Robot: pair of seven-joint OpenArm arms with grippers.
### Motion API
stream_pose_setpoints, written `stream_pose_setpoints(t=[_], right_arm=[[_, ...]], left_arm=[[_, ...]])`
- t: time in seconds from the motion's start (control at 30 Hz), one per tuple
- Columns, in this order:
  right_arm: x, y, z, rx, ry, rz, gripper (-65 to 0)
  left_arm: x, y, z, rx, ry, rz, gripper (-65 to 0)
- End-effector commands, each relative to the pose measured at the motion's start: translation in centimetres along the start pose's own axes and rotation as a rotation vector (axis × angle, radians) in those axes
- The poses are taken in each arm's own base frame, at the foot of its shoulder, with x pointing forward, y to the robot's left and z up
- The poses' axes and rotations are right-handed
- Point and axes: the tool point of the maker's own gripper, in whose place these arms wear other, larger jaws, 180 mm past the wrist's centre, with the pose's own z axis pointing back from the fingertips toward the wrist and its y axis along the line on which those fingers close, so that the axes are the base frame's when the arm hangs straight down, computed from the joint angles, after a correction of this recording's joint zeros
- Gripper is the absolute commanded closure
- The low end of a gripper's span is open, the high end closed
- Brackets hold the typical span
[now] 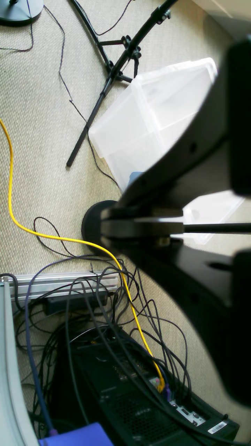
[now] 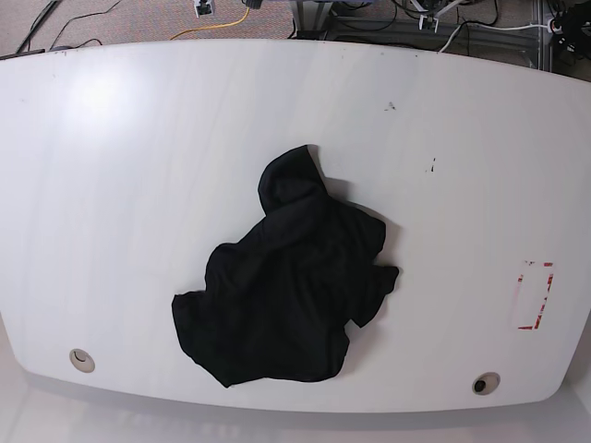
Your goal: Layout the t-shirt on the table in an organized manner, then fold the t-shirt properly
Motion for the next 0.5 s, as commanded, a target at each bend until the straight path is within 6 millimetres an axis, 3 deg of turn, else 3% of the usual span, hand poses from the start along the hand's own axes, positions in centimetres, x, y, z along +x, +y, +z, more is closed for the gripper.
stream_pose_setpoints(t=[0.0,0.17,0.47], right_arm=[[2.3,1.4,-0.7,0.033,-0.038,-0.022,-0.5],[1.0,1.9,-0.9,0.045,0.001,-0.029,-0.5],[1.6,1.9,-1.1,0.046,-0.007,-0.030,-0.3]], left_arm=[[-0.2,-0.6,-0.3,-0.006,0.020,0.008,-2.4],[-0.2,-0.4,-0.3,-0.004,0.021,0.007,-2.4],[-0.2,-0.3,-0.3,-0.003,0.019,0.006,-2.4]])
